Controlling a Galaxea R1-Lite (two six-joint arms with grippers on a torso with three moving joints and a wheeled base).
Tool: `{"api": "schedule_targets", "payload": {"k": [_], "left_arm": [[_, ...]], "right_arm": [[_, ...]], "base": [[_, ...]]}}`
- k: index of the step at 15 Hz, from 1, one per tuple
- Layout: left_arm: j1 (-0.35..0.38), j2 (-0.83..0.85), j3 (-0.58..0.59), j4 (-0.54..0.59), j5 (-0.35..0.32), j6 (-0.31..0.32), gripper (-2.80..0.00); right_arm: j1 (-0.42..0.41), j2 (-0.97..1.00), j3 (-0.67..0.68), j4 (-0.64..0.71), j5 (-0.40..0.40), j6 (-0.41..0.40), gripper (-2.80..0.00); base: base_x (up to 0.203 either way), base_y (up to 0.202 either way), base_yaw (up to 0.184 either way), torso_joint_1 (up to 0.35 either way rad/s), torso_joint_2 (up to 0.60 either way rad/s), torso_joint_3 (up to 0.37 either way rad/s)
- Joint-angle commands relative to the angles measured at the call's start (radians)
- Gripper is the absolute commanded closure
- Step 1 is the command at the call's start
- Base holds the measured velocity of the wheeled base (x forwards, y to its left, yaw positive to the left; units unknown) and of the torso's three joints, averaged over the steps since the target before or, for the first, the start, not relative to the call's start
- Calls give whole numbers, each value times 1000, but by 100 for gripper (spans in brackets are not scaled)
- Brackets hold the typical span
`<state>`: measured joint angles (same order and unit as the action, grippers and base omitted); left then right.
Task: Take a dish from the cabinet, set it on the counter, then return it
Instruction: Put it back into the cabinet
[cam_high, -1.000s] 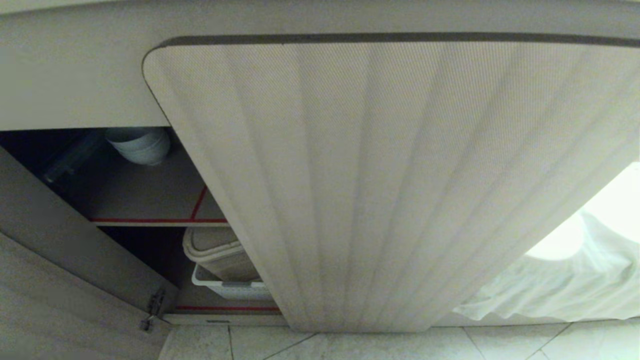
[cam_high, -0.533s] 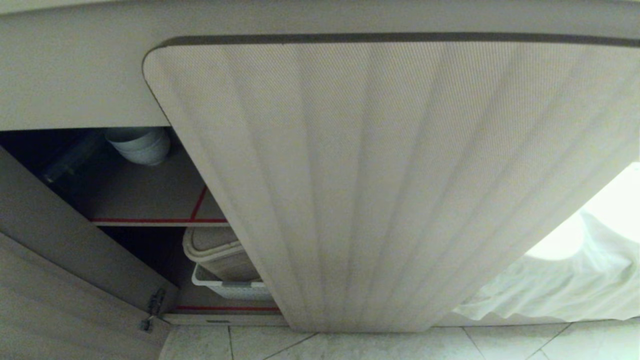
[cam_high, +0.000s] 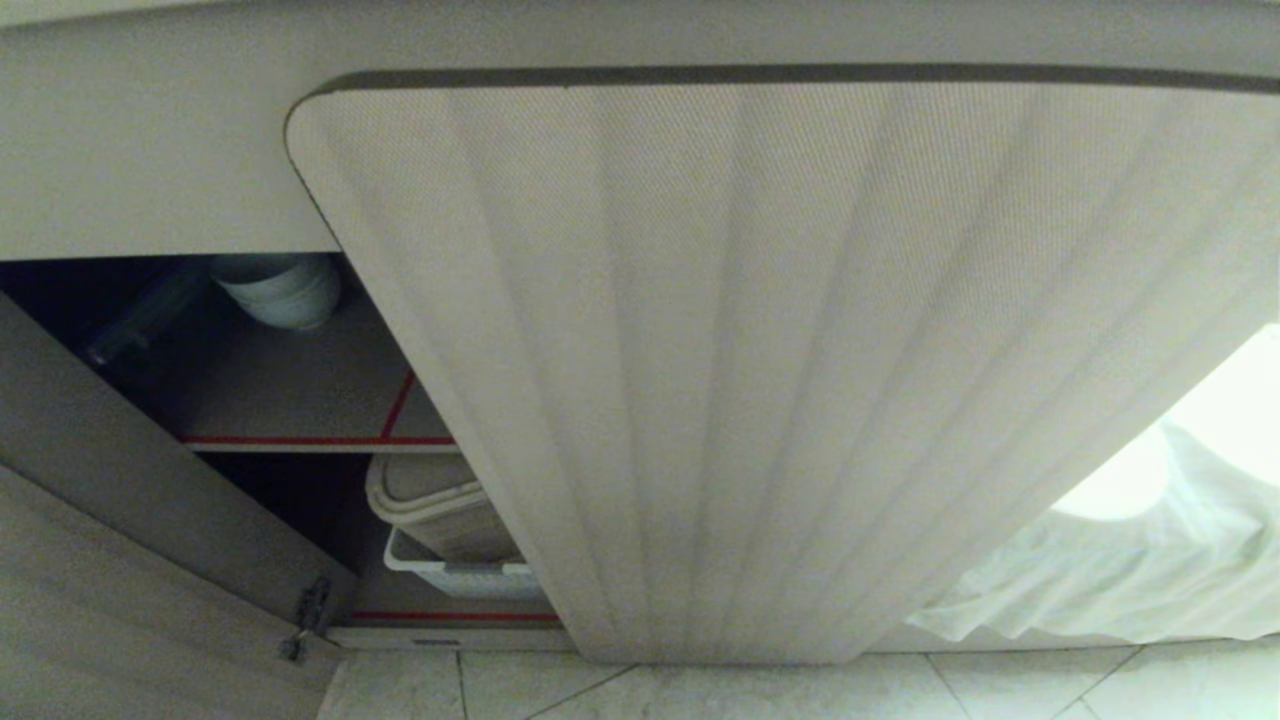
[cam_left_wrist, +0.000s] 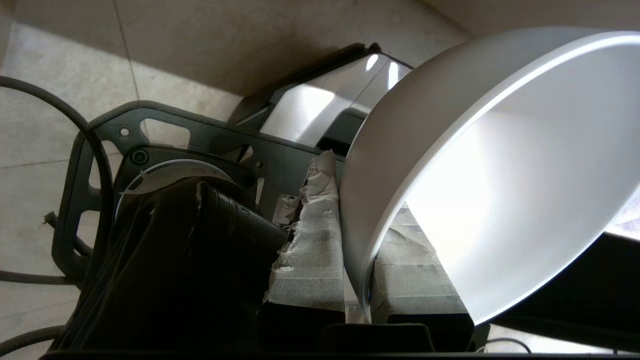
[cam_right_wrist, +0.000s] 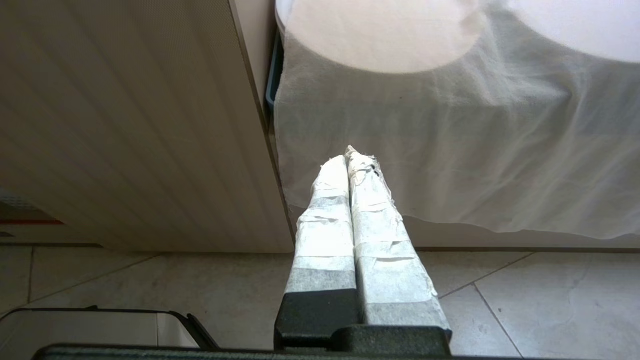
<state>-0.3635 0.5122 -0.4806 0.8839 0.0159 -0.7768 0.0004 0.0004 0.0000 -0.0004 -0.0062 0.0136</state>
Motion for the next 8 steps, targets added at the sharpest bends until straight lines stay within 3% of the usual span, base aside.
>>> {"api": "schedule_targets", "payload": {"k": [1,8], "left_arm": [[0,34,19,-42,5,-5,0],[-1,95,3,-161,4,-36,0]], "right_arm": [[0,0,0,0,0,0,0],[0,0,0,-1,0,0,0]], "base": [[0,0,0,0,0,0],[0,0,0,0,0,0]]}}
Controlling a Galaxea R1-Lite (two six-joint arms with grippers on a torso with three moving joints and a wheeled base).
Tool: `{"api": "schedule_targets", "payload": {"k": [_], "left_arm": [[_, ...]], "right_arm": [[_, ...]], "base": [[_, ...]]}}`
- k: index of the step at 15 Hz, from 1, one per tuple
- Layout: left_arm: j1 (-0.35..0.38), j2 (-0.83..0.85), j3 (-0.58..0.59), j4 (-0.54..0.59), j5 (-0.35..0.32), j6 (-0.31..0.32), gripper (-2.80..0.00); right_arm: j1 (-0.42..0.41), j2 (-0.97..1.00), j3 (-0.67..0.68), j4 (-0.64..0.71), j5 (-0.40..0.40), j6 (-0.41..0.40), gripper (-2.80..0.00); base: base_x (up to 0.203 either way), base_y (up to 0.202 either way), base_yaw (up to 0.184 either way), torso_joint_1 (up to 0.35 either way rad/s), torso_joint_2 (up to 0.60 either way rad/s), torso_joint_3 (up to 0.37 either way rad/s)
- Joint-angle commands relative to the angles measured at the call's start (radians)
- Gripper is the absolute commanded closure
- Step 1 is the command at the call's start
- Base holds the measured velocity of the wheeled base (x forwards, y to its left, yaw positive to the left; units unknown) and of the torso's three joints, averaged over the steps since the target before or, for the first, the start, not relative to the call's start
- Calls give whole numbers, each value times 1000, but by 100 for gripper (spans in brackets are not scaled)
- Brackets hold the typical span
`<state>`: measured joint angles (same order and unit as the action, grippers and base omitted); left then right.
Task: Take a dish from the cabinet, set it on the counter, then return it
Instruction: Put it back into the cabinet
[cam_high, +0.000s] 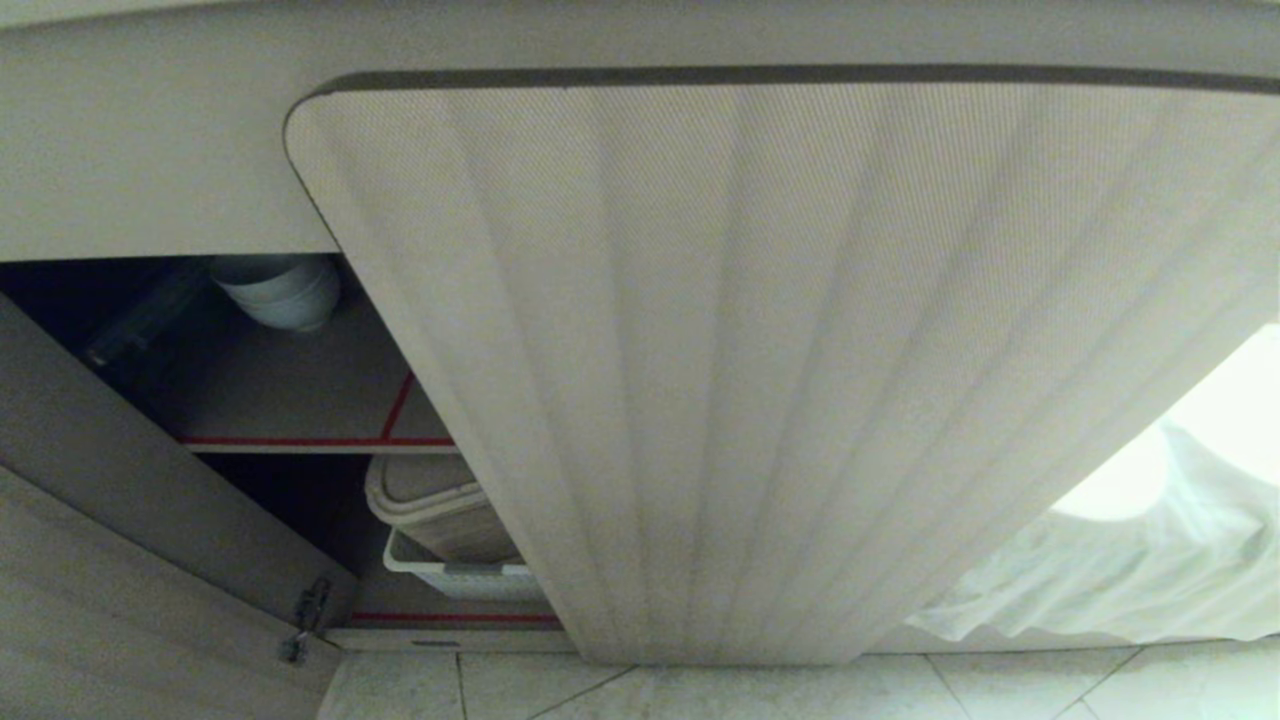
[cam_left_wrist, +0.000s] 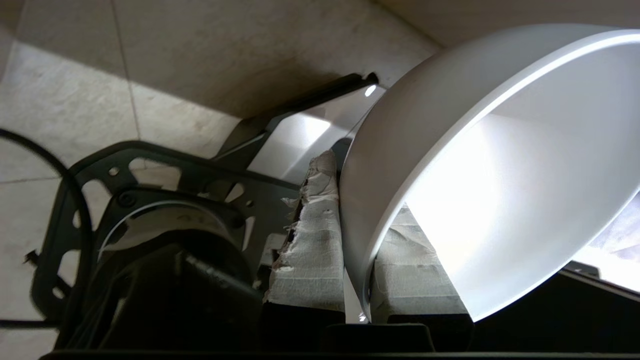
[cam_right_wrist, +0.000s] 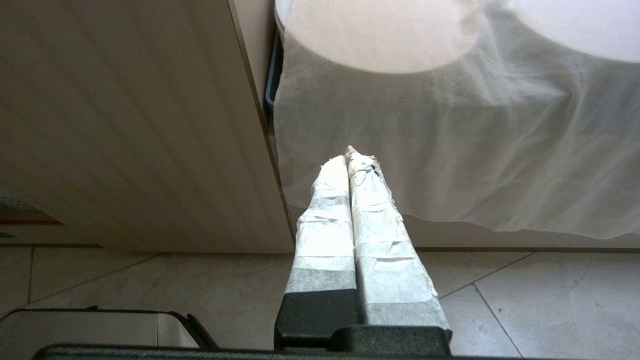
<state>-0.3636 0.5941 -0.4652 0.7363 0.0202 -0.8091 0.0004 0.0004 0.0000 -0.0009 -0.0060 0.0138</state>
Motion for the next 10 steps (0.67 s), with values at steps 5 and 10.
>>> {"api": "schedule_targets", "payload": {"k": [5,10], "left_arm": [[-6,12,-26,-93,-23,-4,0],[-5,138,-9,-244,-19,-19,0]], "right_arm": [[1,0,0,1,0,0,0],[0,0,0,0,0,0,0]], "base": [[0,0,0,0,0,0],[0,0,0,0,0,0]]}}
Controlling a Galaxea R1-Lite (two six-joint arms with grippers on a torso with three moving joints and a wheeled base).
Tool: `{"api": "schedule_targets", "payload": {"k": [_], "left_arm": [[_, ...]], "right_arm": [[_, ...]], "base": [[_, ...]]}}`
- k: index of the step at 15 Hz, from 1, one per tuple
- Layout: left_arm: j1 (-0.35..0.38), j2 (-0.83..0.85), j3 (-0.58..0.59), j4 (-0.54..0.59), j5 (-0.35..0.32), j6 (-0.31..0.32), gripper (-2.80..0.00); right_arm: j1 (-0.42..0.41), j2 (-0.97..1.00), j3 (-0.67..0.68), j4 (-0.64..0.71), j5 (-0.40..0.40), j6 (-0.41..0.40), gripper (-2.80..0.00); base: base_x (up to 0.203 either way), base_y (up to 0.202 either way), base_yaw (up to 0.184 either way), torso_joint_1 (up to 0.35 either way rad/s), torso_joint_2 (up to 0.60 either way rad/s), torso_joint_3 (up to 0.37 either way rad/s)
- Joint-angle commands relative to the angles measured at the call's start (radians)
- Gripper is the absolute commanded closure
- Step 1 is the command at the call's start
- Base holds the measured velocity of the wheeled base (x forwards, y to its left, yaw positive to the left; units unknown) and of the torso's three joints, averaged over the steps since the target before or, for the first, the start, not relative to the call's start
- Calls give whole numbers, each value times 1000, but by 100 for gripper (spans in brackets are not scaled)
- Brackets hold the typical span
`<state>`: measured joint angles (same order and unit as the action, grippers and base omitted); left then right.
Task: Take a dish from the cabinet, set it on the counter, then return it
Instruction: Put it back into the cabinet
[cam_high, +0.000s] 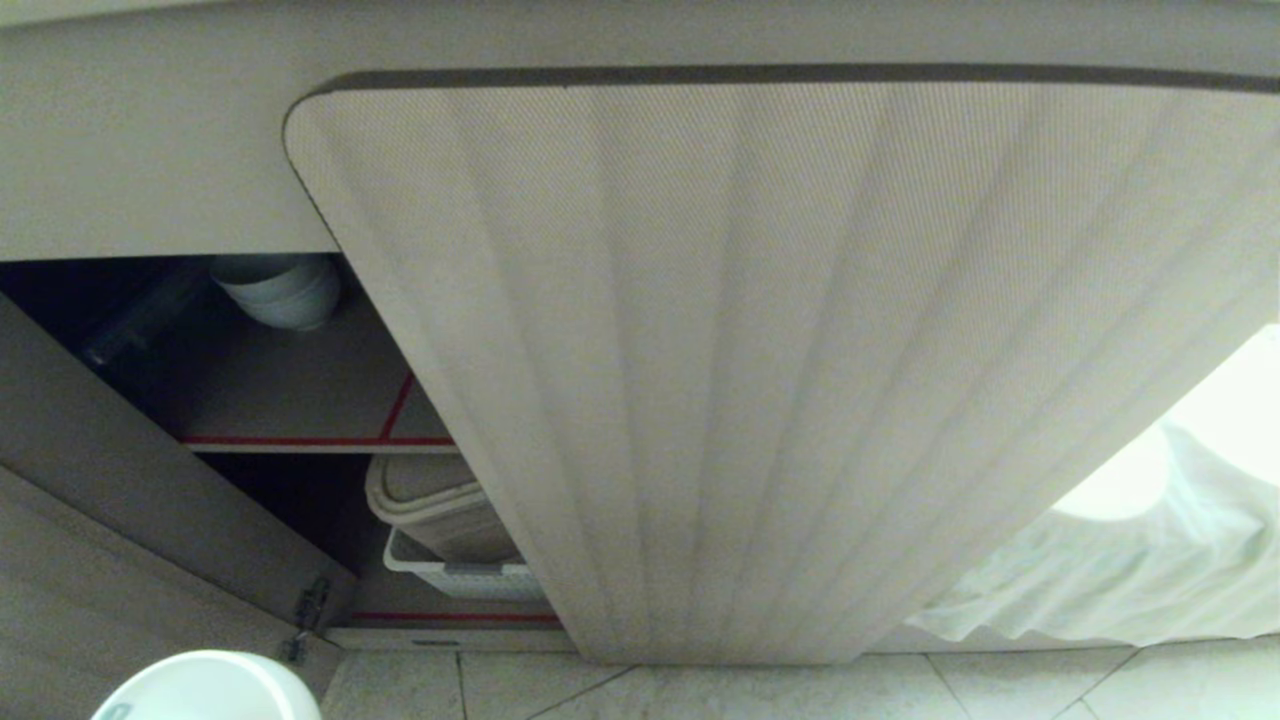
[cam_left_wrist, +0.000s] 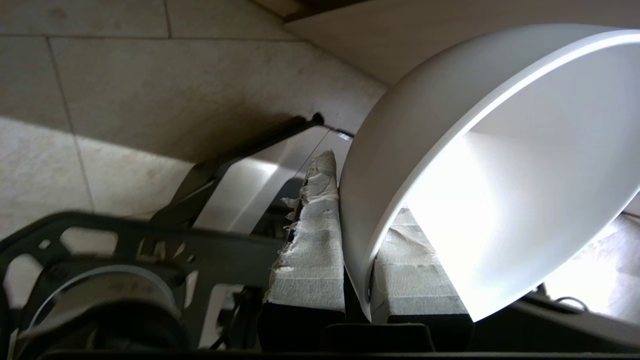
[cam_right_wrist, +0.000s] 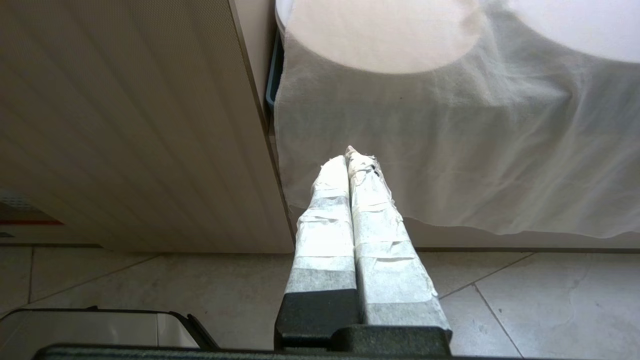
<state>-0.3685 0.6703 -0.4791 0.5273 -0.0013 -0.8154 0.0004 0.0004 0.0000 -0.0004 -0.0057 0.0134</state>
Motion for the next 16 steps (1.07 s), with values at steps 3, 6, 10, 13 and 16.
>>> {"api": "schedule_targets", "payload": {"k": [3,6,10,13,16], "left_arm": [[0,159,0,-135,9,-85,0],[1,186,6,-157,10,-128,0],[3,230,5,-158,12,-217,0],[22,248,2,-171,12,-243,0],[137,310,2,-234,6,-250,0]], "right_arm": [[0,0,0,-1,0,0,0],[1,0,0,-1,0,0,0],[1,0,0,0,0,0,0],[0,0,0,0,0,0,0],[0,0,0,0,0,0,0]], "base": [[0,0,0,0,0,0],[0,0,0,0,0,0],[0,0,0,0,0,0],[0,0,0,0,0,0],[0,0,0,0,0,0]]}}
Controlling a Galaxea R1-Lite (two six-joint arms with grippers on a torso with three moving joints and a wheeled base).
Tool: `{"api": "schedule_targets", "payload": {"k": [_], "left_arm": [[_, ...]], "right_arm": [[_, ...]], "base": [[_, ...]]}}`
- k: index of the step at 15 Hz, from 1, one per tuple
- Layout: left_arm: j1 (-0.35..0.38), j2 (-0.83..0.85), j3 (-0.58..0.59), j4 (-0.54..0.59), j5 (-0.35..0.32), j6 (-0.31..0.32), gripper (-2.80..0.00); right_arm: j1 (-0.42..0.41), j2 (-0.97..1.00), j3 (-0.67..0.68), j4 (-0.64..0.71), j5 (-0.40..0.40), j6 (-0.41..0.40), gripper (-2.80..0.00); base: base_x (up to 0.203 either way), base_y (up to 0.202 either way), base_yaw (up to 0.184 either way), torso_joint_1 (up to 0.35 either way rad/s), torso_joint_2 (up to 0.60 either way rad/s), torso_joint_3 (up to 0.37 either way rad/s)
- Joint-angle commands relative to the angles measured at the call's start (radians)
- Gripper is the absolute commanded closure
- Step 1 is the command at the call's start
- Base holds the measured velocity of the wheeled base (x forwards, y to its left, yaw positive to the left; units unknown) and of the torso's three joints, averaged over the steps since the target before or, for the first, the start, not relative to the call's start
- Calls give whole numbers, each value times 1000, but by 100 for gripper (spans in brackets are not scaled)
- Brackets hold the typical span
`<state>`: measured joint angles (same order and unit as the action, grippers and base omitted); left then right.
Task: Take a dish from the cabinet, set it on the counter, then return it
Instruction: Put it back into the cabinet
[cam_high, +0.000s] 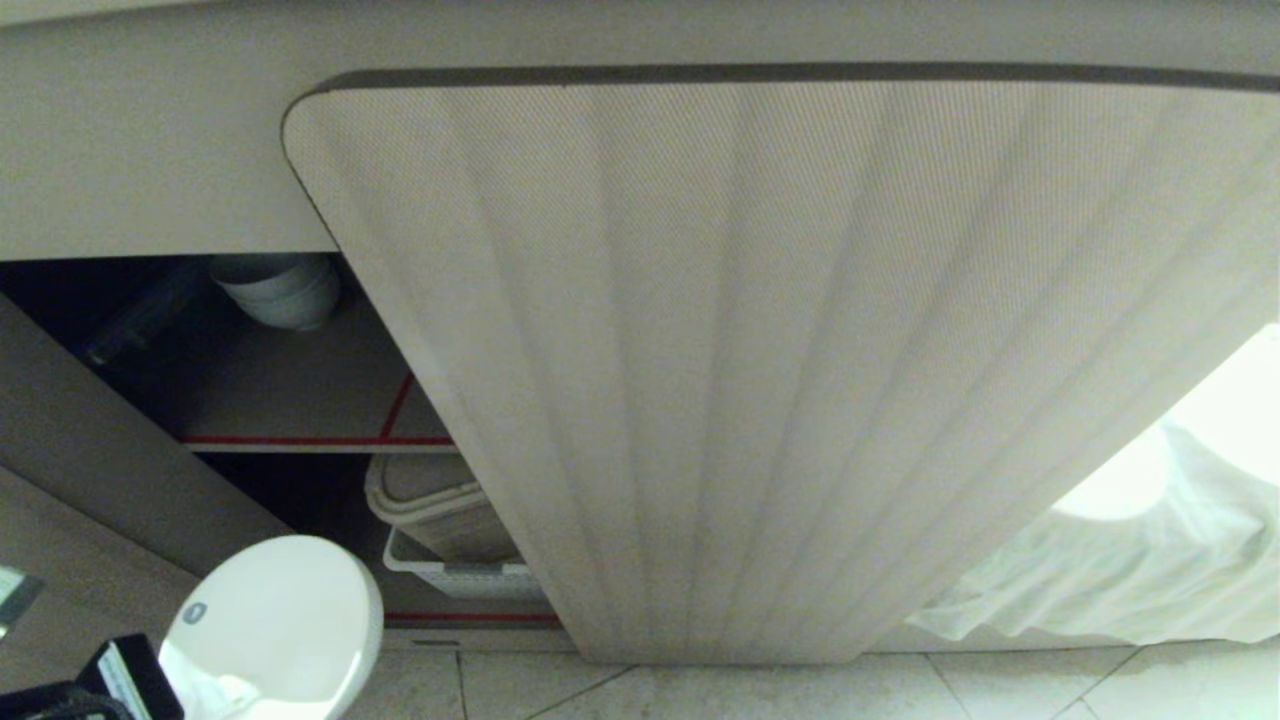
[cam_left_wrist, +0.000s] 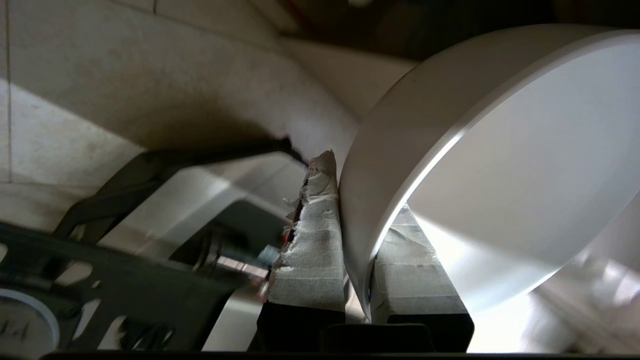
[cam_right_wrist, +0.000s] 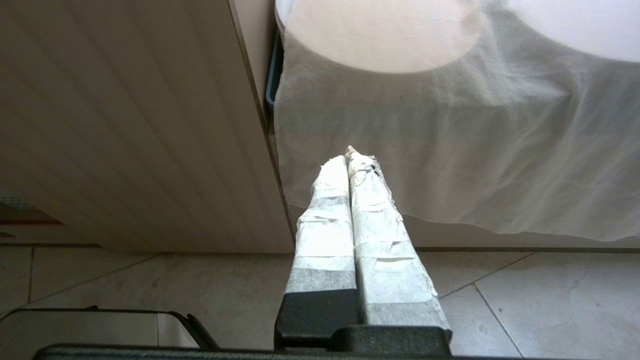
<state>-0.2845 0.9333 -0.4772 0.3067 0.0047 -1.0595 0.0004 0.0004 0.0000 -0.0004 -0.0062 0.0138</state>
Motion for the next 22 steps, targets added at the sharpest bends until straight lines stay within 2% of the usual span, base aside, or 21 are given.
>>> {"api": "schedule_targets", "payload": {"k": [1,5,8,11,14,18,22], "left_arm": [[76,66,-3,-24,1,-7,0],[84,84,-10,-29,-6,-33,0],[105,156,-13,-138,-8,-83,0],[109,239,-29,-204,-10,-88,0],[120,301,-60,-214,-40,-89,0],[184,412,-128,-215,-67,-89,0],[259,491,-203,-215,-134,-88,0]], "right_arm": [[0,0,0,-1,0,0,0],[1,0,0,0,0,0,0],[1,0,0,-1,0,0,0],[0,0,0,-1,0,0,0],[1,0,0,-1,0,-2,0],[0,0,0,-1,0,0,0],[0,0,0,-1,0,0,0]], "base": [[0,0,0,0,0,0],[0,0,0,0,0,0],[0,0,0,0,0,0],[0,0,0,0,0,0],[0,0,0,0,0,0],[0,0,0,0,0,0],[0,0,0,0,0,0]]}}
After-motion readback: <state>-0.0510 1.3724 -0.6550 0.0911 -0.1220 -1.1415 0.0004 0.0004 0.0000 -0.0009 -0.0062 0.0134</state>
